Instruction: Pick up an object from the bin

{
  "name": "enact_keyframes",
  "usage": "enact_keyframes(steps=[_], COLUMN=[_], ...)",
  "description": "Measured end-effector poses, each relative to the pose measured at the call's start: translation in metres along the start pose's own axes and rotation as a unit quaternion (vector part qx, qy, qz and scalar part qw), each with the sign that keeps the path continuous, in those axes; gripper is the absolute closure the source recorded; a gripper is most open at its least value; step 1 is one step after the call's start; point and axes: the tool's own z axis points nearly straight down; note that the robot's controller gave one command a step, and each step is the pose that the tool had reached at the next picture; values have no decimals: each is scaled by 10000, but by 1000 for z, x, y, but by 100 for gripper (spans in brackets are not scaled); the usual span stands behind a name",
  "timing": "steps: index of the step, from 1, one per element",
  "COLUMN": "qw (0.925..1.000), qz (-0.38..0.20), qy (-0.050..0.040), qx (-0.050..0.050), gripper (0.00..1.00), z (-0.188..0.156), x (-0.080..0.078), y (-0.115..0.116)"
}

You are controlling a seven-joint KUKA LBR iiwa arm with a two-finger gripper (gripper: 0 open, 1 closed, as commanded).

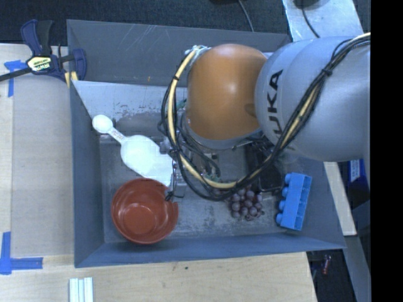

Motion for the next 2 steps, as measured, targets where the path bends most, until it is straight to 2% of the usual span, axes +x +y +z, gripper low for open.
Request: enact_keyframes(steps=[1, 2], qw=[10000, 10000], qz=[61, 78], qy=[39, 42], qx=[10, 10], gripper=[0, 0], z=[-82, -123], x=[5, -3], y=[-6, 17])
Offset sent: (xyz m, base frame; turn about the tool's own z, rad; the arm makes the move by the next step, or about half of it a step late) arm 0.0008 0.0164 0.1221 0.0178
